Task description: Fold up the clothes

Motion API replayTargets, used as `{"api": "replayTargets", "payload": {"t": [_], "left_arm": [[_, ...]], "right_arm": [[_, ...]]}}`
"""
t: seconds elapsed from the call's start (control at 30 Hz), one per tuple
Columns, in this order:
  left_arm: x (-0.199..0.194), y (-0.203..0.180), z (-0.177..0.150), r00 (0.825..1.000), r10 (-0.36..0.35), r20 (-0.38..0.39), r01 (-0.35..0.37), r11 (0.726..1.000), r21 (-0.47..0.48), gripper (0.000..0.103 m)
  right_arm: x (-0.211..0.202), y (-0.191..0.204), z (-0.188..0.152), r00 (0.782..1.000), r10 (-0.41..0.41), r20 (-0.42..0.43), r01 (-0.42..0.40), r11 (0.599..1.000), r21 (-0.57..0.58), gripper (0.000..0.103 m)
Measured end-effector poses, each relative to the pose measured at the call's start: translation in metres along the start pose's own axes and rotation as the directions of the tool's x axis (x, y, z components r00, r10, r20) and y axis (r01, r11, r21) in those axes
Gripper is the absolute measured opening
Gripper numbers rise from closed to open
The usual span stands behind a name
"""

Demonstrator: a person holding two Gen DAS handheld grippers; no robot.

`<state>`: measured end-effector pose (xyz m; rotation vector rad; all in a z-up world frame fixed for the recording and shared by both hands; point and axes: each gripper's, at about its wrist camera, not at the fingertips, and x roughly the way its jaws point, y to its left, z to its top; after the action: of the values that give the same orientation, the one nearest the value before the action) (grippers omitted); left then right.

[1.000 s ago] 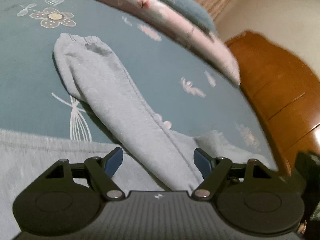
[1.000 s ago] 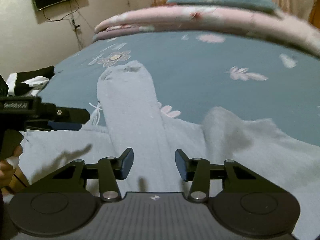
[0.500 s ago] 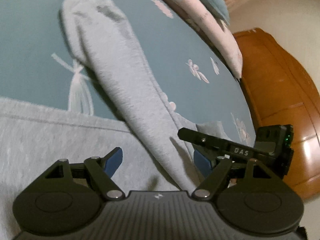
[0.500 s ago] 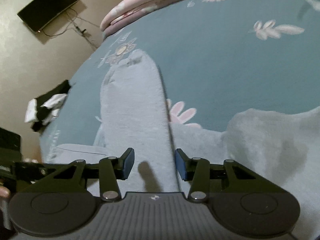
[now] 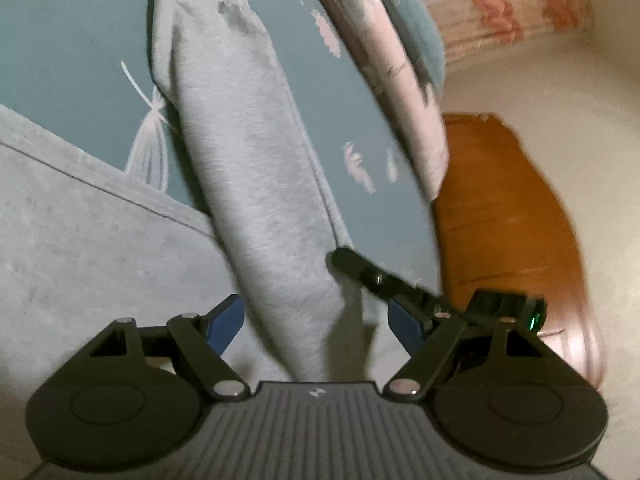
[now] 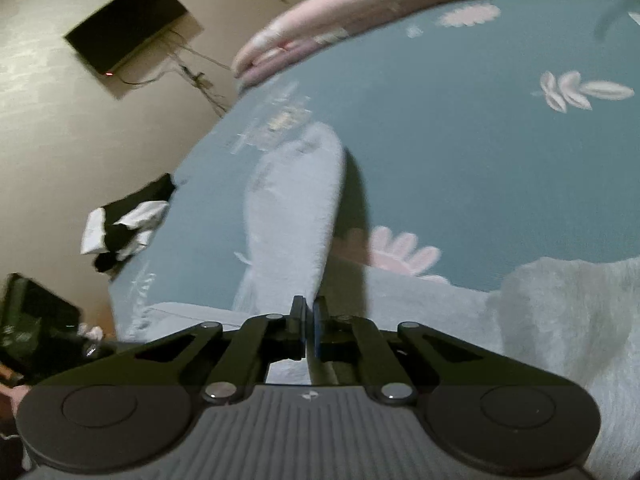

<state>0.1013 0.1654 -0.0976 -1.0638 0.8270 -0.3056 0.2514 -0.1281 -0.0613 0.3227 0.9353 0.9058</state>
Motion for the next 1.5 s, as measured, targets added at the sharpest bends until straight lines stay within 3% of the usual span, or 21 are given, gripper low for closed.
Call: {"api": "replayTargets", "payload": {"t": [0.13,0.27,0.57,0.63,0.93,1.03,1.27,1.4,1.47,1.5], "left_arm": [[-0.002,0.004,0.000,1.000,-0.006,0.027,0.008,0.999,-0.045,0.080],[0.000,0.005,-0.002,0.999,0.030,0.030,-0.029,0.999,-0.042,0.080],[0.007,0.022,-0.006,0.985,0.173,0.020,-0.173,0.985,-0.009,0.080],[0.008,0.025,-0.004,0.983,0.181,0.024,-0.181,0.983,-0.001,0.080],[0.022,0.025,0.028,0.982,0.178,0.067,-0.178,0.984,-0.008,0.080],[0.030,0.029,0.038,0.985,0.159,0.065,-0.158,0.987,-0.025,0.080],[0.038,0.034,0.054,0.987,0.122,0.106,-0.118,0.992,-0.044,0.078],[0.046,0.035,0.061,0.986,0.139,0.096,-0.140,0.990,0.002,0.064],[0.050,0.032,0.063,0.980,0.178,0.089,-0.182,0.982,0.042,0.050],[0.051,0.029,0.064,0.974,0.209,0.085,-0.215,0.974,0.070,0.034]], "right_arm": [[-0.009,0.024,-0.011,0.999,0.038,-0.008,-0.038,0.998,-0.050,0.004],[-0.012,0.050,-0.031,0.997,0.068,-0.041,-0.072,0.992,-0.103,0.004],[0.007,0.086,-0.093,0.984,0.068,-0.164,-0.102,0.973,-0.207,0.004],[0.009,0.088,-0.101,0.985,0.026,-0.172,-0.066,0.970,-0.232,0.008],[-0.043,0.075,-0.109,0.999,-0.022,-0.045,0.013,0.982,-0.190,0.015],[-0.057,0.068,-0.109,0.999,-0.036,-0.001,0.035,0.986,-0.166,0.022],[-0.083,0.052,-0.116,0.996,-0.046,0.079,0.053,0.994,-0.093,0.026],[-0.097,0.044,-0.123,0.992,-0.067,0.103,0.074,0.994,-0.074,0.031],[-0.102,0.040,-0.125,0.991,-0.078,0.109,0.085,0.995,-0.060,0.031],[-0.105,0.039,-0.126,0.990,-0.081,0.112,0.087,0.995,-0.053,0.032]]}}
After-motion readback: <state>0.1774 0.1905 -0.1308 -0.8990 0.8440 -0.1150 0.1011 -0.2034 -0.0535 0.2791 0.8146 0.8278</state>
